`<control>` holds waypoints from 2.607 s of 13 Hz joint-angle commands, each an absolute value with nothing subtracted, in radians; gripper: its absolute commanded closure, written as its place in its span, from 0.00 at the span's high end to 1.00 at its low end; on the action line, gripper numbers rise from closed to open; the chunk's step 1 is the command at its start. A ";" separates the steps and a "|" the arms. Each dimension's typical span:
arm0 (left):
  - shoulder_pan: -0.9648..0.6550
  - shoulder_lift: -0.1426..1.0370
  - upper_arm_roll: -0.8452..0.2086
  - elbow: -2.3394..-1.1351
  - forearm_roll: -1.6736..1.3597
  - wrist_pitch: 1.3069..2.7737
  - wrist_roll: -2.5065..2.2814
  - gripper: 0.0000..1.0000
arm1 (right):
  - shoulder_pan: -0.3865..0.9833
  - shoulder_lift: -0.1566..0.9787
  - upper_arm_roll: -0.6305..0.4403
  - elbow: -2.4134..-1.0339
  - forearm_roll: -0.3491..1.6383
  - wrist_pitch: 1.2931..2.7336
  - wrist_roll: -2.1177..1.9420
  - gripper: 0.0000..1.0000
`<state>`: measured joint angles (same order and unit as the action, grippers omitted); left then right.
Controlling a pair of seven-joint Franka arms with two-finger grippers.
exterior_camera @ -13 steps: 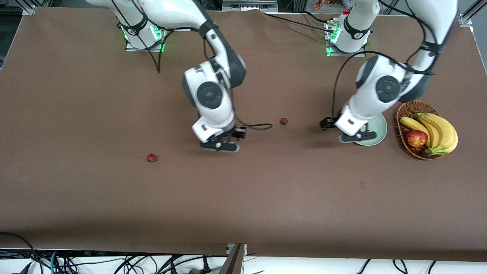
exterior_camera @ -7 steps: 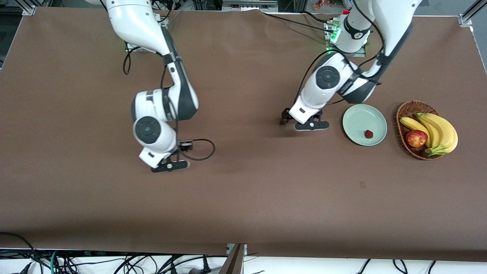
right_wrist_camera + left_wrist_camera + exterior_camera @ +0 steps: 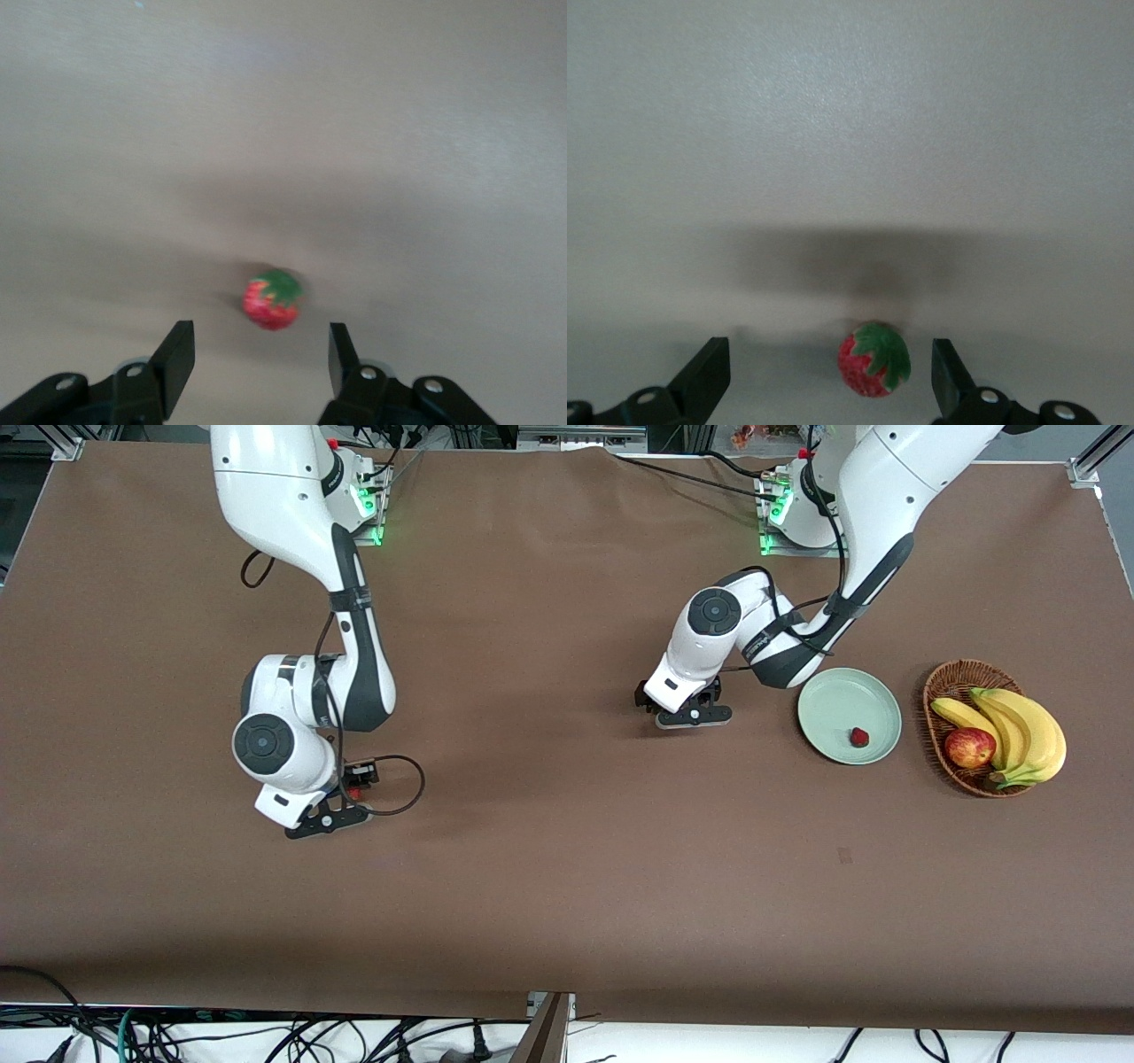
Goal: Collect all strawberries into plate
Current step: 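Grasp the second strawberry with the left gripper while the right gripper reaches another, then drop the strawberry onto the plate with the left gripper while the right gripper grasps, then set the third strawberry on the table mid-way with the right gripper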
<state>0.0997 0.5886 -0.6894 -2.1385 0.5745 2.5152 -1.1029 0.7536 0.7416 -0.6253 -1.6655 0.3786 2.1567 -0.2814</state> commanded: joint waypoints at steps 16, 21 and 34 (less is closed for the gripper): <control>0.297 0.532 -0.767 -2.074 0.591 2.317 -1.073 0.23 | 0.598 0.753 -0.474 -1.671 0.451 2.207 -0.310 0.16; 0.745 0.532 -0.969 -2.072 0.584 2.157 -0.705 0.23 | 0.661 0.738 -0.450 -1.550 0.451 2.091 -0.062 0.12; 0.914 0.594 -0.957 -2.098 0.586 2.099 -0.410 1.00 | 0.891 0.890 -0.101 -1.361 0.443 2.538 0.845 0.18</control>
<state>0.9075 0.5999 -0.9473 -2.0979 0.5753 2.1168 -0.4526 0.8324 0.8353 -0.0936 -1.3970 0.4373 2.4604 0.7574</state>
